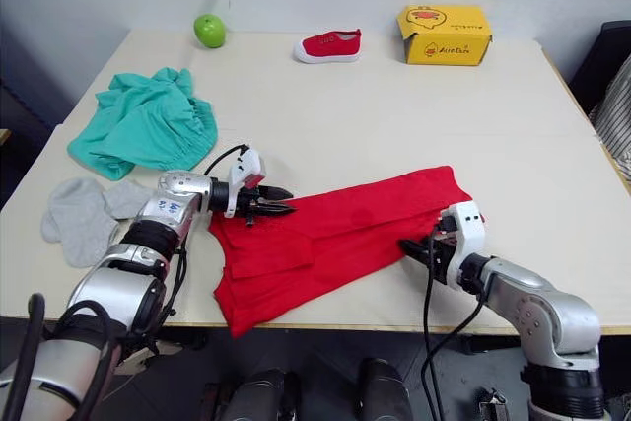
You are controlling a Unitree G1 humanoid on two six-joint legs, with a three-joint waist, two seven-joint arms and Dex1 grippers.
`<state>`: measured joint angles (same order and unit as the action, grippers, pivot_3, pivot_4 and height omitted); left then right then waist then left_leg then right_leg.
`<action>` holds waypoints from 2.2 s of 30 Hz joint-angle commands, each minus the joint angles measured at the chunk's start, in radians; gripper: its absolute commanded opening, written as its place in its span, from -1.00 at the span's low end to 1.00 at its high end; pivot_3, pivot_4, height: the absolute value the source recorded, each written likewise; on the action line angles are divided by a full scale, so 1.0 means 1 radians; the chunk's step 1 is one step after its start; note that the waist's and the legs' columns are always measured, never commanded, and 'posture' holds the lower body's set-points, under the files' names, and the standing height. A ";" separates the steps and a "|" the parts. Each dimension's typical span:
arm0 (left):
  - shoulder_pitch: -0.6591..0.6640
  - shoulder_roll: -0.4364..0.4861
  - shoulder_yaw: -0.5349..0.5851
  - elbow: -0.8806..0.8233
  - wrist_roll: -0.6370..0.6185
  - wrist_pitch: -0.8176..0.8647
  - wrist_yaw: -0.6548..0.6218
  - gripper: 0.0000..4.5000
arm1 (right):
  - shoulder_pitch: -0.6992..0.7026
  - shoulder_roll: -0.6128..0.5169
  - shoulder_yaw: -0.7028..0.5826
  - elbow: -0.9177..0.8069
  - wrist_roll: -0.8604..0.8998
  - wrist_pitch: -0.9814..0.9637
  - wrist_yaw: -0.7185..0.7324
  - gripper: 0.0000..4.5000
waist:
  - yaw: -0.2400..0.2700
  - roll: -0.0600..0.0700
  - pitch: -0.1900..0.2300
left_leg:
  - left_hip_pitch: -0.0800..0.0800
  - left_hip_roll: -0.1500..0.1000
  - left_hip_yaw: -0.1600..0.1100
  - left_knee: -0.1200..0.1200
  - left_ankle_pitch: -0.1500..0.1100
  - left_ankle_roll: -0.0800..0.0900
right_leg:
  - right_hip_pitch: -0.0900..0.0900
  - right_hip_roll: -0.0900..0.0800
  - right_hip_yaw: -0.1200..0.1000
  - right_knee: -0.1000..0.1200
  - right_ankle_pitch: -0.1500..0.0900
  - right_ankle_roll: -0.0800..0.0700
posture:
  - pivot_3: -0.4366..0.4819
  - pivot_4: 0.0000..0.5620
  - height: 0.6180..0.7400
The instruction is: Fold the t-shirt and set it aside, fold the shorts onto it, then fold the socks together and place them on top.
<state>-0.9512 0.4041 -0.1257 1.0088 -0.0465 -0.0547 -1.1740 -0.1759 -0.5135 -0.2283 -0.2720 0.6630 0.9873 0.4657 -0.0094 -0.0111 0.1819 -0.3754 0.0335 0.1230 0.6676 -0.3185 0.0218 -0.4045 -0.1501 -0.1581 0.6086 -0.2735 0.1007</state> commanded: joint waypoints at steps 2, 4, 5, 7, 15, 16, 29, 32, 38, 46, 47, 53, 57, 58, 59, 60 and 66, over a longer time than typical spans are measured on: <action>0.057 0.018 0.038 -0.135 -0.009 0.010 0.085 -0.88 | -0.028 -0.019 0.029 0.055 -0.052 -0.039 0.004 -1.00 | -0.001 0.000 0.000 | 0.000 0.001 0.000 0.000 0.000 0.000 | 0.000 0.000 0.000 0.001 0.000 0.000 | -0.05 -0.47 1.00; 0.106 0.017 0.063 -0.255 -0.046 0.120 0.110 -0.98 | -0.066 -0.051 0.050 0.113 -0.094 -0.068 0.015 -1.00 | -0.002 0.000 0.000 | 0.000 0.001 0.000 0.001 0.000 0.000 | 0.000 0.000 0.001 0.001 0.000 0.000 | -0.05 -0.47 1.00; 0.144 0.022 0.064 -0.328 -0.055 0.162 0.111 -0.98 | -0.088 -0.065 0.063 0.143 -0.114 -0.087 0.025 -1.00 | -0.003 0.000 0.000 | 0.000 0.001 0.000 0.001 0.000 0.000 | -0.001 -0.001 0.001 0.002 0.000 0.000 | -0.05 -0.47 1.00; 0.244 0.037 0.067 -0.518 -0.076 0.271 0.128 -0.98 | -0.167 -0.087 0.097 0.230 -0.153 -0.135 0.055 -1.00 | -0.009 0.000 0.000 | 0.000 0.001 0.000 0.001 0.000 0.001 | -0.001 -0.001 0.001 0.002 0.000 0.000 | -0.05 -0.47 1.00; 0.567 0.028 0.115 -1.126 -0.175 0.628 0.328 -0.98 | -0.565 -0.068 0.271 0.748 -0.355 -0.412 0.223 -1.00 | -0.022 0.000 0.000 | -0.001 0.001 0.002 0.001 0.001 0.000 | -0.003 -0.001 0.002 0.003 0.000 0.000 | -0.05 -0.47 1.00; 0.605 0.014 0.121 -1.182 -0.181 0.648 0.366 -0.98 | -0.616 -0.057 0.289 0.830 -0.384 -0.460 0.242 -1.00 | -0.025 0.000 0.000 | -0.001 0.001 0.002 0.001 0.001 0.000 | -0.003 -0.001 0.003 0.003 0.000 0.000 | -0.05 -0.47 1.00; 0.576 0.006 0.192 -1.194 -0.276 0.755 0.480 0.05 | -0.582 -0.183 0.257 0.732 -0.331 -0.247 0.532 -0.22 | 0.005 0.001 0.000 | -0.002 0.001 0.001 0.001 0.001 0.000 | -0.003 -0.001 0.002 0.003 0.000 0.000 | -0.05 -0.47 1.00; 0.460 0.040 0.176 -1.040 -0.283 0.695 0.406 0.33 | -0.435 -0.239 0.206 0.478 -0.209 -0.038 0.565 0.25 | 0.012 0.001 0.000 | -0.003 0.001 -0.001 0.001 0.001 -0.001 | -0.003 -0.001 0.000 0.002 0.000 -0.001 | -0.05 -0.47 1.00; 0.189 -0.045 0.053 -0.597 -0.189 0.505 0.313 0.33 | -0.192 -0.168 0.054 0.099 -0.030 0.235 0.414 0.99 | 0.022 0.001 0.000 | -0.004 0.000 -0.001 0.001 0.001 -0.001 | -0.003 -0.001 0.000 0.002 0.000 0.000 | -0.05 -0.47 1.00; -0.111 -0.213 -0.007 -0.034 -0.077 0.340 0.300 0.33 | -0.027 -0.034 0.082 -0.185 0.039 0.367 0.228 0.99 | 0.018 0.000 0.000 | -0.005 -0.003 0.000 0.001 0.001 -0.001 | -0.005 0.001 0.000 0.000 0.000 -0.001 | -0.05 -0.47 1.00; -0.129 -0.224 -0.014 0.006 -0.062 0.323 0.293 0.33 | -0.024 -0.041 0.102 -0.197 0.044 0.369 0.229 0.99 | 0.016 0.000 0.000 | -0.006 -0.003 0.000 0.001 0.001 -0.001 | -0.006 0.001 -0.001 0.001 0.000 -0.001 | -0.05 -0.47 1.00; -0.184 -0.274 -0.016 0.139 0.001 0.239 0.300 0.05 | -0.048 0.008 0.164 -0.182 0.053 0.376 0.178 0.56 | 0.008 -0.003 -0.002 | -0.006 -0.003 -0.001 0.002 0.001 -0.001 | -0.006 0.001 -0.001 0.001 0.000 -0.001 | -0.05 -0.47 1.00; -0.178 -0.286 0.016 0.147 -0.007 0.221 0.300 -0.54 | -0.049 0.044 0.180 -0.162 0.038 0.355 0.140 -0.11 | 0.008 -0.003 -0.002 | -0.006 -0.002 -0.001 0.002 0.001 -0.001 | -0.006 0.000 -0.001 0.001 0.000 -0.001 | -0.05 -0.47 1.00; -0.173 -0.284 0.022 0.146 -0.008 0.232 0.302 -0.67 | -0.049 0.047 0.181 -0.156 0.033 0.342 0.134 -0.25 | 0.008 -0.003 -0.002 | -0.006 -0.002 -0.001 0.002 0.001 -0.001 | -0.006 0.000 -0.001 0.001 0.000 -0.001 | -0.05 -0.47 1.00; -0.164 -0.281 0.028 0.143 -0.007 0.227 0.316 -0.82 | -0.052 0.046 0.178 -0.148 0.030 0.334 0.131 -0.43 | 0.008 -0.003 -0.002 | -0.006 -0.002 -0.001 0.002 0.001 -0.001 | -0.006 0.000 -0.001 0.001 0.000 -0.001 | -0.05 -0.47 1.00; -0.157 -0.277 0.035 0.140 -0.007 0.226 0.329 -0.97 | -0.057 0.036 0.174 -0.139 0.030 0.322 0.139 -0.59 | 0.007 -0.003 -0.002 | -0.006 -0.002 -0.001 0.002 0.001 -0.001 | -0.006 0.000 -0.001 0.001 0.000 -0.001 | -0.05 -0.47 1.00; -0.103 -0.246 0.131 0.088 -0.058 0.222 0.413 -1.00 | -0.148 -0.067 0.160 -0.003 0.004 0.223 0.220 -0.97 | 0.003 -0.003 -0.002 | -0.006 -0.001 -0.001 0.004 0.000 0.000 | -0.006 0.000 -0.001 0.002 0.000 -0.001 | -0.05 -0.47 1.00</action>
<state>-1.0708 0.1310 -0.0260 1.1202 -0.0869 0.1630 -0.7987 -0.3064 -0.5525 -0.0498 -0.3020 0.6862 1.2466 0.6660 -0.0060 -0.0140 0.1798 -0.3819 0.0331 0.1220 0.6724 -0.3182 0.0217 -0.4104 -0.1503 -0.1585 0.6115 -0.2735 0.1002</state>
